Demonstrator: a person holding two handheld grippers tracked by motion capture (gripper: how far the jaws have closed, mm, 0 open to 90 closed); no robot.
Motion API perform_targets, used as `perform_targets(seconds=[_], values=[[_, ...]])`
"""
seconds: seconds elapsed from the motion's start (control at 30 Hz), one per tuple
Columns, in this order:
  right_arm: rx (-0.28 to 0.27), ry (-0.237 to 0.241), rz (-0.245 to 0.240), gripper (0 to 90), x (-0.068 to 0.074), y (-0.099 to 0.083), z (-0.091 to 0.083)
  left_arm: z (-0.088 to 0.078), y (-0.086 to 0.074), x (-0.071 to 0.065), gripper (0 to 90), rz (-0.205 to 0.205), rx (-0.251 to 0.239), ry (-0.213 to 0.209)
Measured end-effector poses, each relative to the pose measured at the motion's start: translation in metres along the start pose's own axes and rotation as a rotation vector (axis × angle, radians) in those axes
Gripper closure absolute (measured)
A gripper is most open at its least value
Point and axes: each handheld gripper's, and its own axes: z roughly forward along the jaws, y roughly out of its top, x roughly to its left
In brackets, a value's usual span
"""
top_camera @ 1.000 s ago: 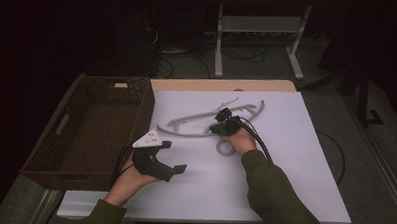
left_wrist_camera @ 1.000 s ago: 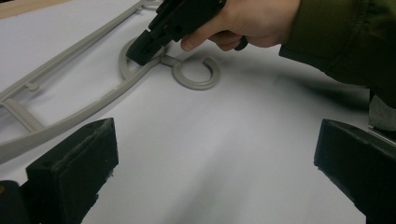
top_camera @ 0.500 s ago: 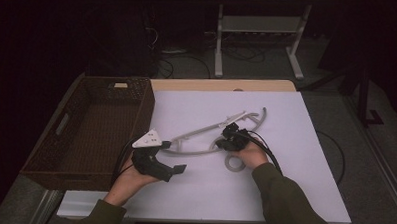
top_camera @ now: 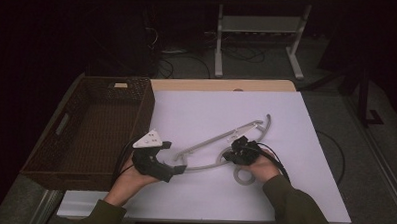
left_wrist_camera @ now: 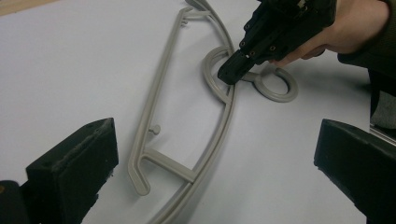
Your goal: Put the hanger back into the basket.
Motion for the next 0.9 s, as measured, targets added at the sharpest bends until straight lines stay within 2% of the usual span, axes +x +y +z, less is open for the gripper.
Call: perform_targets(seconds=[0.13,0.17,0.2,0.23,0.3,0.33,0.37,0.43,0.47,0.53,0.6,0.7,0.83,0.9], values=[[-0.013,0.002,-0.008,89.3,-0.001,0.000,-0.001,0.000,0.000,0.000,0.0,0.001,-0.006,-0.003],[-0.041,0.001,-0.006,83.4,-0.002,-0.001,-0.008,-0.001,0.000,0.000,0.0,0.003,-0.003,-0.002],[-0.041,0.001,-0.006,83.4,-0.002,-0.001,-0.008,-0.001,0.000,0.001,0.0,0.002,-0.002,-0.002],[-0.071,0.003,-0.001,75.3,-0.004,-0.002,-0.018,-0.001,0.000,0.001,0.0,0.001,-0.004,-0.003],[-0.096,0.011,0.012,68.9,-0.005,-0.005,-0.028,-0.001,0.000,0.001,0.0,0.000,-0.006,-0.003],[-0.096,0.011,0.012,68.9,-0.005,-0.005,-0.028,-0.001,0.000,0.001,0.0,0.000,-0.006,-0.003],[-0.107,0.019,0.011,65.0,-0.006,-0.011,-0.035,-0.001,-0.001,0.001,0.0,-0.003,-0.008,-0.002],[-0.108,0.029,0.014,63.1,-0.005,-0.019,-0.042,-0.001,-0.001,0.001,0.0,-0.003,-0.006,0.000],[-0.108,0.029,0.014,63.1,-0.005,-0.019,-0.042,-0.001,-0.001,0.001,0.0,-0.003,-0.006,0.000],[-0.118,0.036,-0.014,63.2,0.000,-0.033,-0.049,-0.001,-0.001,0.001,0.0,-0.003,-0.007,0.000],[-0.118,0.044,-0.018,63.7,0.002,-0.038,-0.051,-0.001,-0.001,0.001,0.0,0.001,-0.005,0.000],[-0.100,0.063,-0.030,64.7,0.009,-0.055,-0.054,0.000,-0.001,0.001,0.0,-0.002,-0.004,0.000],[-0.080,0.072,-0.033,64.7,0.013,-0.064,-0.054,0.001,-0.002,0.001,0.0,-0.005,0.001,-0.001],[-0.073,0.076,-0.051,65.4,0.016,-0.069,-0.054,0.001,-0.002,0.001,0.0,-0.002,0.001,-0.004]])
